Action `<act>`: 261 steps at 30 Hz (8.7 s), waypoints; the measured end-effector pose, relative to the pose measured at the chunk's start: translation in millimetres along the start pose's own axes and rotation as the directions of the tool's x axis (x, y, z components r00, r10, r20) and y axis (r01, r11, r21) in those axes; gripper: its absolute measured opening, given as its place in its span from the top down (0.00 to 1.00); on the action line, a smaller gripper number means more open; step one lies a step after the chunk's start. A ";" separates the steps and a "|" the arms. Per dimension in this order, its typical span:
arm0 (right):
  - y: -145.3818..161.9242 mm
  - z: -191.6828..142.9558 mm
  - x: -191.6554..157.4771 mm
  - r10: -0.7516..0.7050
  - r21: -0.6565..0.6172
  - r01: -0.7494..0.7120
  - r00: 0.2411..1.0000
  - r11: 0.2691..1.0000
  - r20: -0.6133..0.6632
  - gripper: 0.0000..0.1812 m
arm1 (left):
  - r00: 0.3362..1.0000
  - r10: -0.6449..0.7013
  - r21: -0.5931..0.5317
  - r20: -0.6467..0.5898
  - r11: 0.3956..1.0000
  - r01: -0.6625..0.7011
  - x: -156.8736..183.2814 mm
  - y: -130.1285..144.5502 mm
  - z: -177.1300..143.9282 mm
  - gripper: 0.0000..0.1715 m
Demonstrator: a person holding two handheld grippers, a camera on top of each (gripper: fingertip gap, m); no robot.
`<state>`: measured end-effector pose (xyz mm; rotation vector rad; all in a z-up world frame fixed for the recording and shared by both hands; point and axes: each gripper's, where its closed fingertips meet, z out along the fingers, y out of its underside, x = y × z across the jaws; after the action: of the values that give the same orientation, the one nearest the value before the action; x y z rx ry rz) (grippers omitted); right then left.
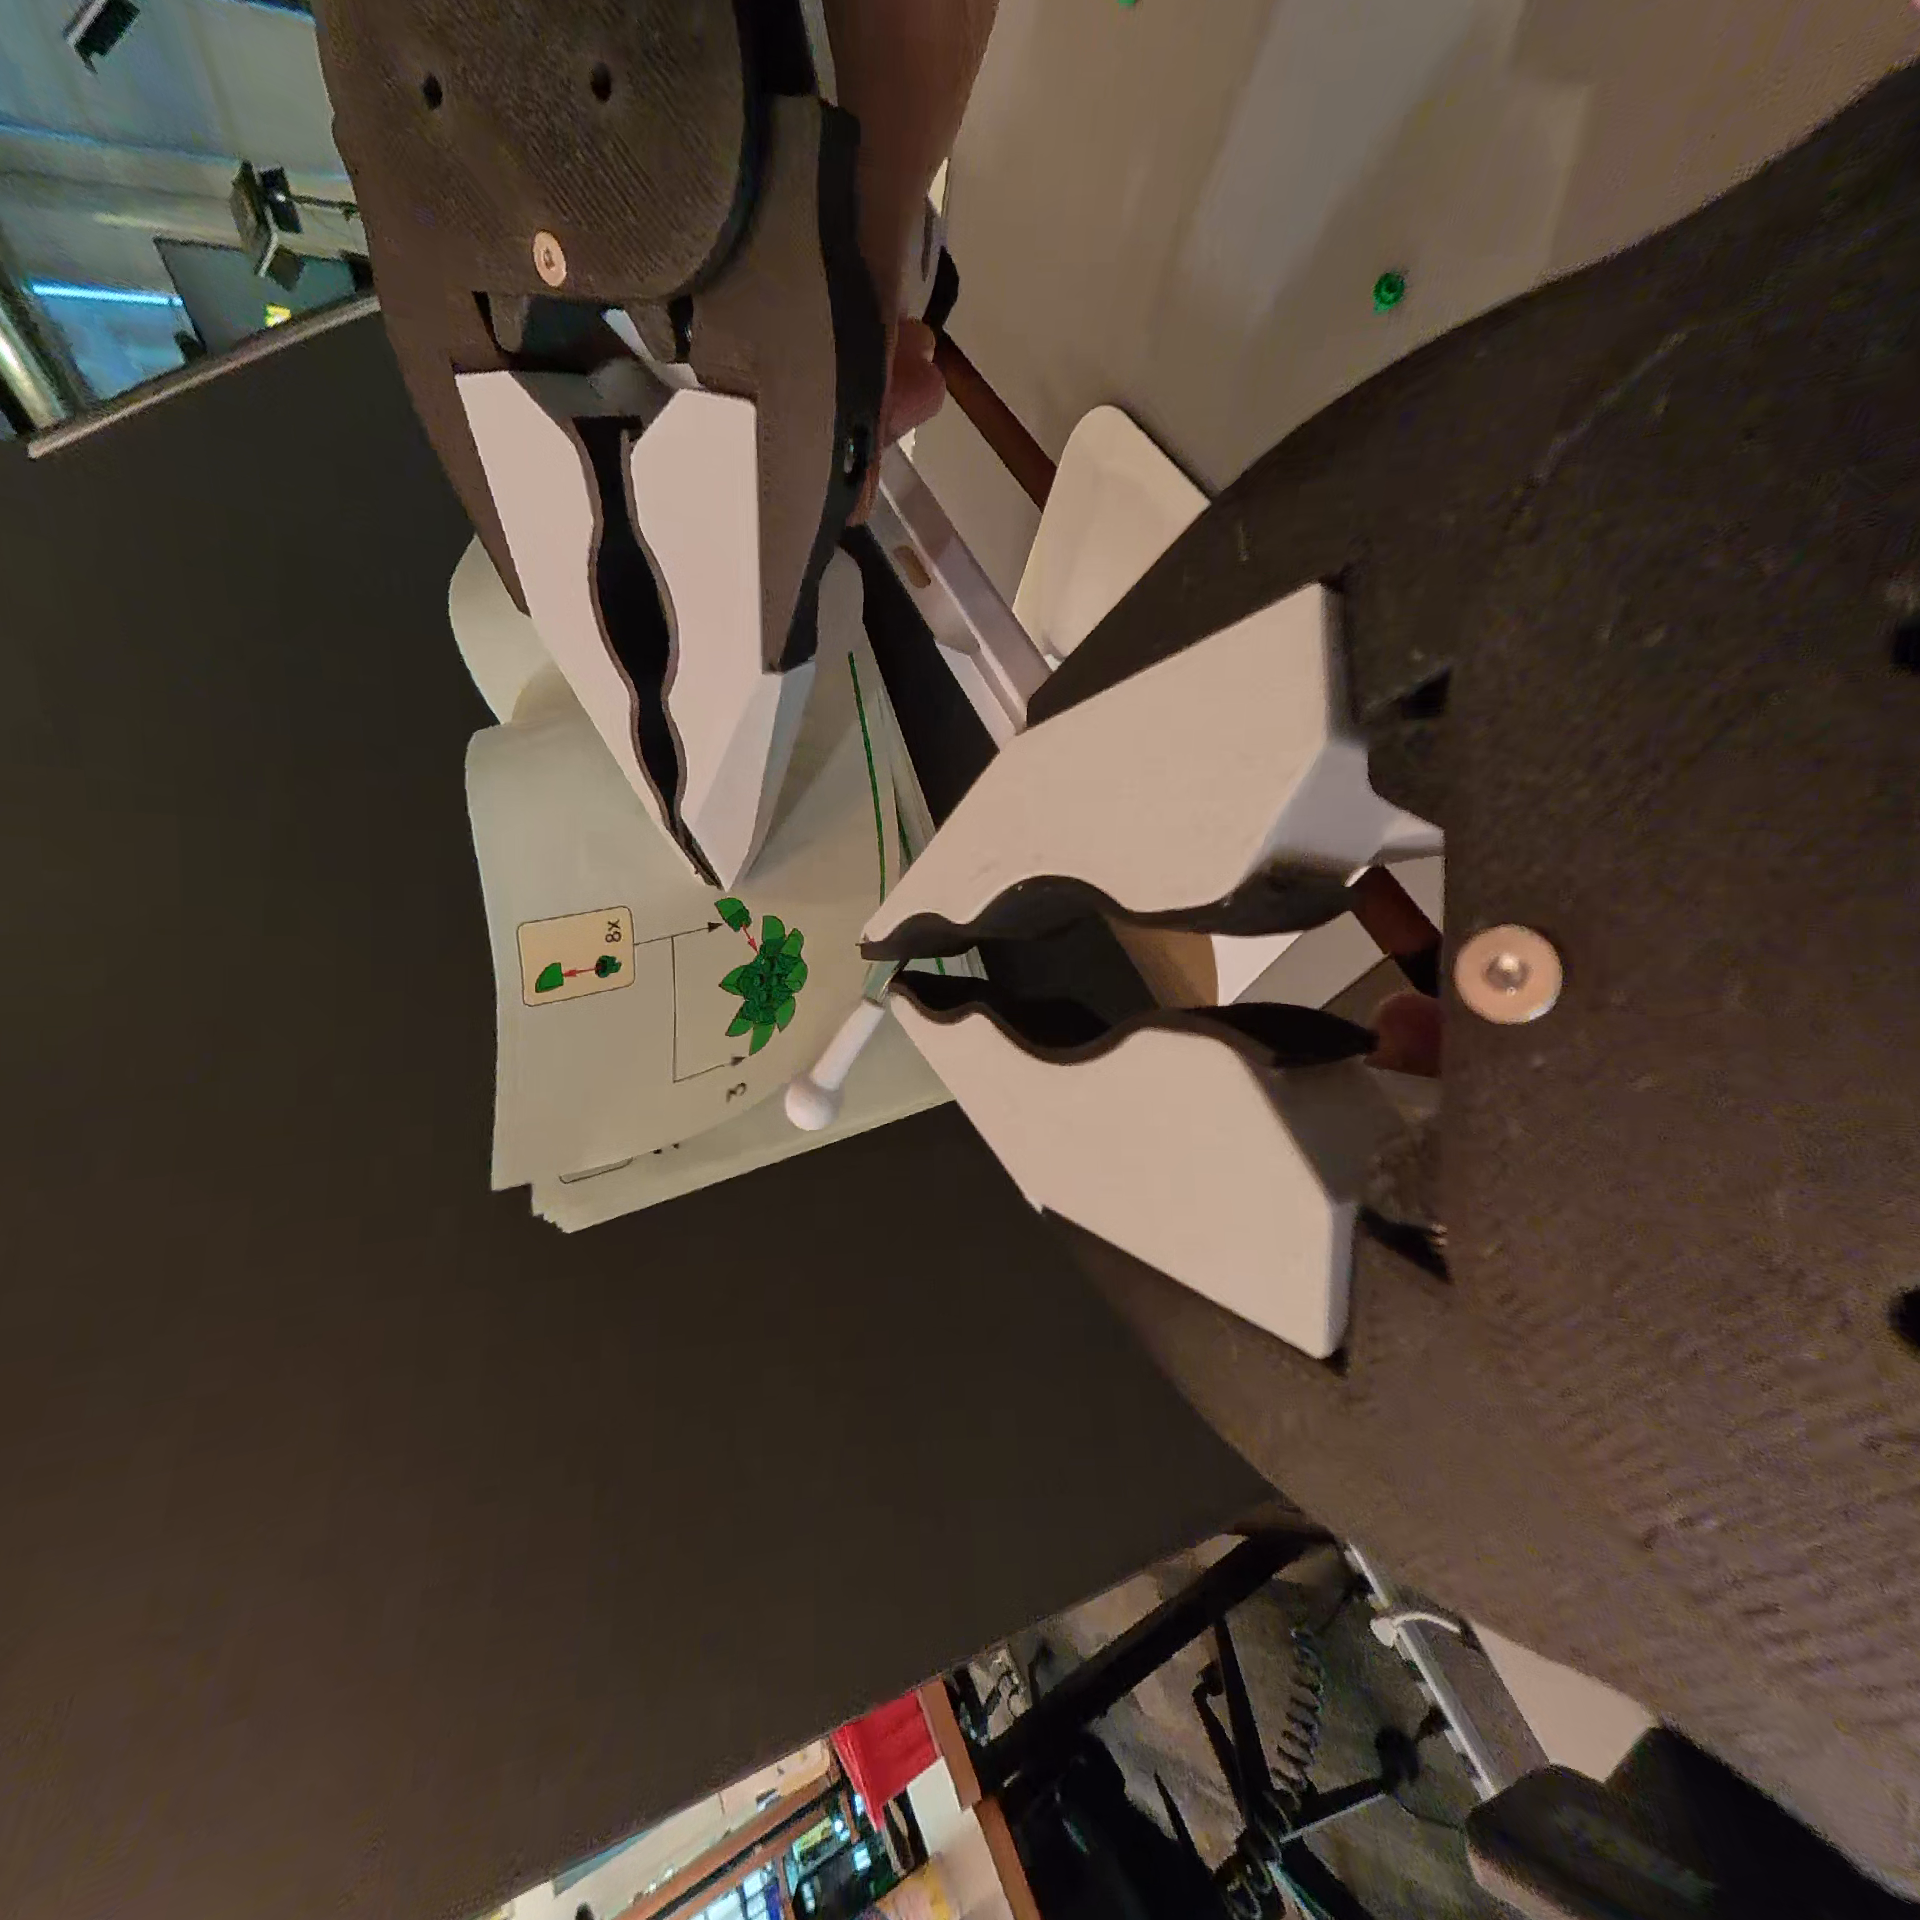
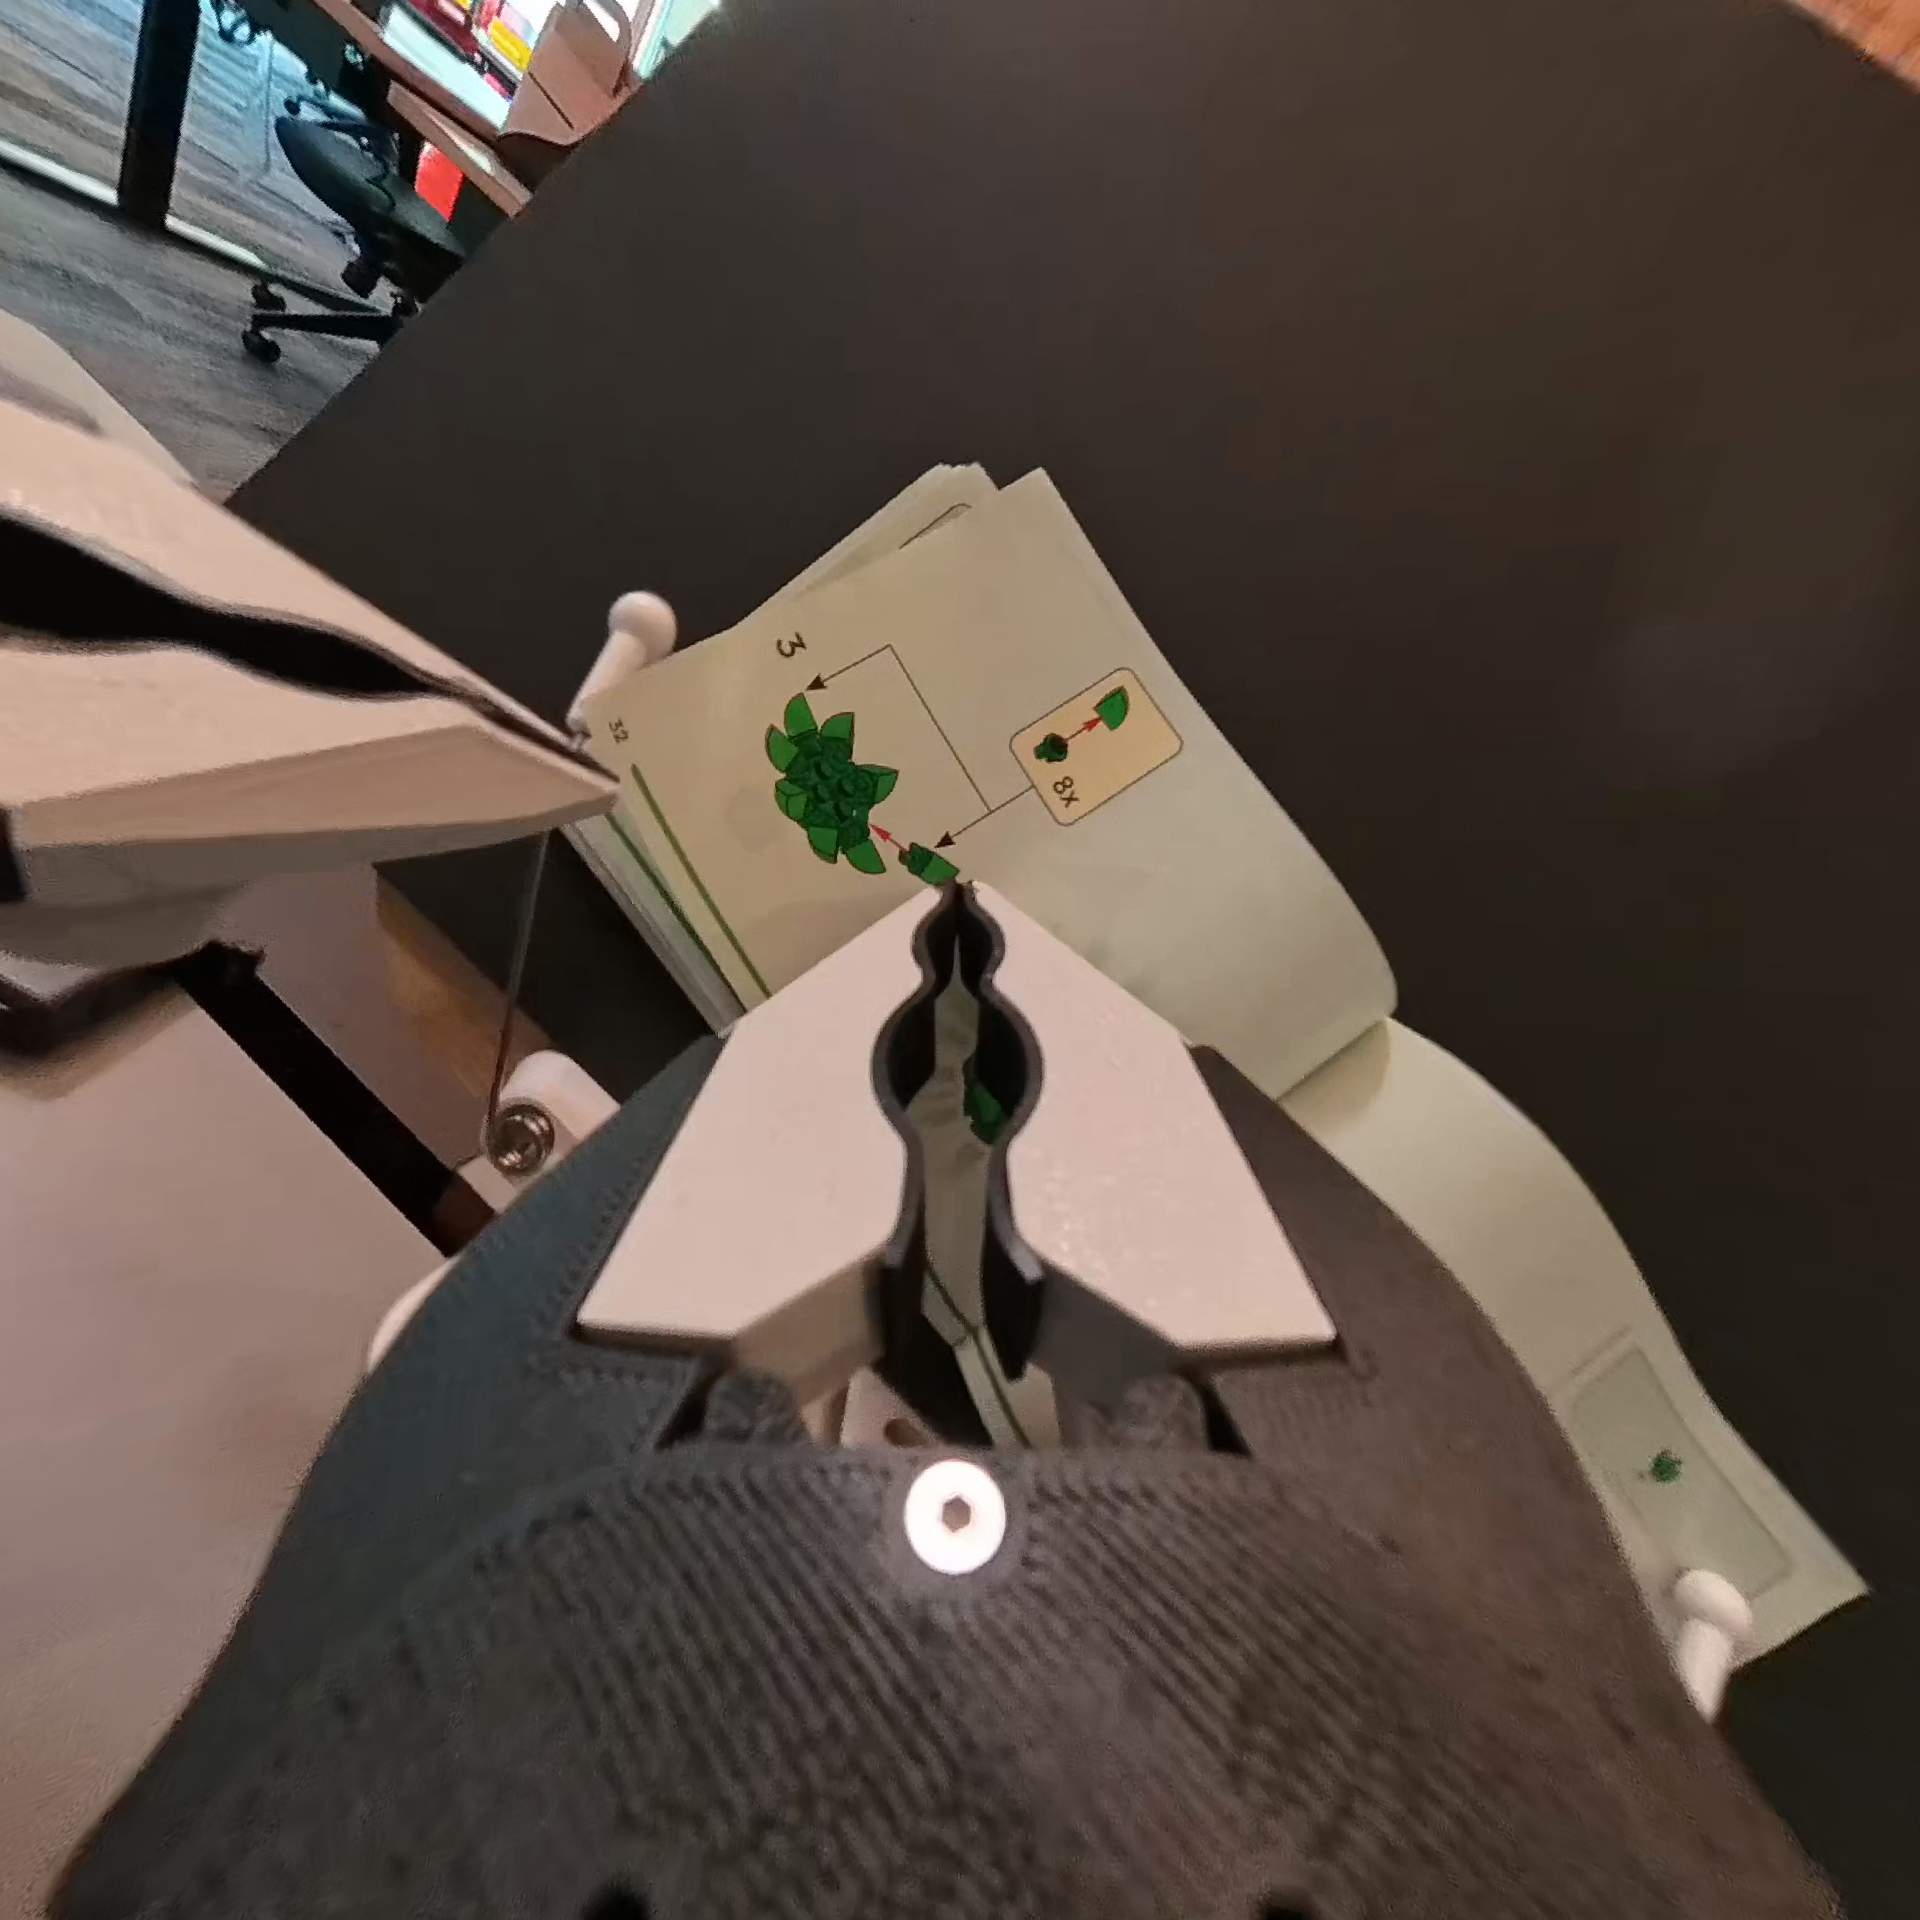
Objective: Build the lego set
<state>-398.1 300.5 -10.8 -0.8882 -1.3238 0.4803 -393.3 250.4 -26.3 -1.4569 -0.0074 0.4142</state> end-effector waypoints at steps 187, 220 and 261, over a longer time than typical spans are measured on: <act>38.4 -297.9 -113.2 0.566 -0.147 -0.564 0.703 0.813 0.431 0.98 | 0.910 -0.411 -0.203 -0.063 0.898 0.391 150.9 37.5 -179.5 0.84; 84.5 -336.3 58.3 0.879 0.124 -0.911 0.412 0.394 0.239 0.88 | 0.911 -0.412 -0.165 -0.028 0.901 0.402 132.9 37.1 -182.6 0.94; 24.3 -317.9 -96.7 0.715 -0.713 -0.555 -0.274 0.429 0.643 0.93 | 0.775 -0.352 -0.090 -0.524 0.928 0.361 222.8 -8.0 -204.2 0.72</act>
<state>-109.6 153.4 -89.1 -1.5508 -1.8609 2.2662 -132.4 115.9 -98.7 -1.4737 0.1636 -0.3157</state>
